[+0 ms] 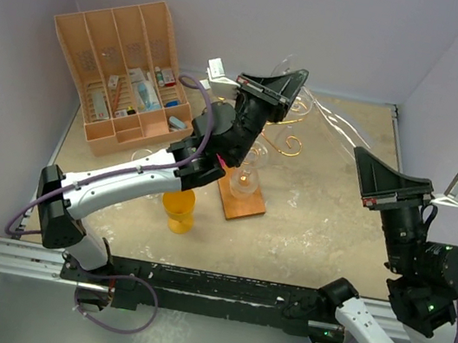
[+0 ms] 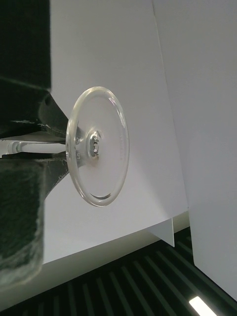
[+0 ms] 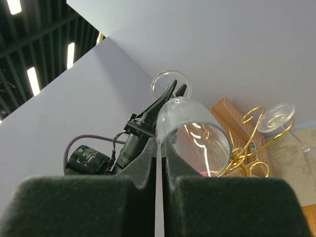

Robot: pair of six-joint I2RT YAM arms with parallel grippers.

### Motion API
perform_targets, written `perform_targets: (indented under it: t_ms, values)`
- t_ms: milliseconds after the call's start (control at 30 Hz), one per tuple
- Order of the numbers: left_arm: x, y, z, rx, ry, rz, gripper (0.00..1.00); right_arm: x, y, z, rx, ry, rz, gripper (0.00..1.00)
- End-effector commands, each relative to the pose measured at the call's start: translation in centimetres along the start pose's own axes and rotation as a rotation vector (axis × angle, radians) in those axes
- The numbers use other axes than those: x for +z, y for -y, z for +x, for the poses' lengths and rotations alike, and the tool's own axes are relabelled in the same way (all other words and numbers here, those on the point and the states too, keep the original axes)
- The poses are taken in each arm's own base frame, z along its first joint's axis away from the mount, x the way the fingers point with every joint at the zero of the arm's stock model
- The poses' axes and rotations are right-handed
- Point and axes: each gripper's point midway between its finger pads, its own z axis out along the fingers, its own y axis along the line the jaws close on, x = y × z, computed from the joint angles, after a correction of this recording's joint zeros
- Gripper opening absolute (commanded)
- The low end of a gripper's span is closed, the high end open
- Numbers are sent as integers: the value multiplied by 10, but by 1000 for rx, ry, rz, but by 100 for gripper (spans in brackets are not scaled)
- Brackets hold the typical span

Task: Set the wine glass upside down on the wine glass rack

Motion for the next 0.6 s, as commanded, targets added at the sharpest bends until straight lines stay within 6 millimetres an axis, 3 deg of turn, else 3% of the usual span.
perform_targets:
  t_ms: [0,33,100,233,333,567]
  values:
    - [-6,39,-24,-50,53,87,0,-12,-22,-11,28,14,-80,0]
    - [-6,41,-23,-45,48,91,0,-12,-20,-11,18,12,-76,0]
    - [-5,44,-23,-25,30,89,0,-14,-17,-11,-13,14,-64,11]
    - [-8,50,-28,-8,25,97,0,-22,-5,-12,-76,6,-13,58]
    - [-9,56,-33,16,22,106,0,-29,4,-5,-112,-24,8,79]
    - [-20,54,-23,180,-84,118,0,-47,20,11,-281,-144,40,87]
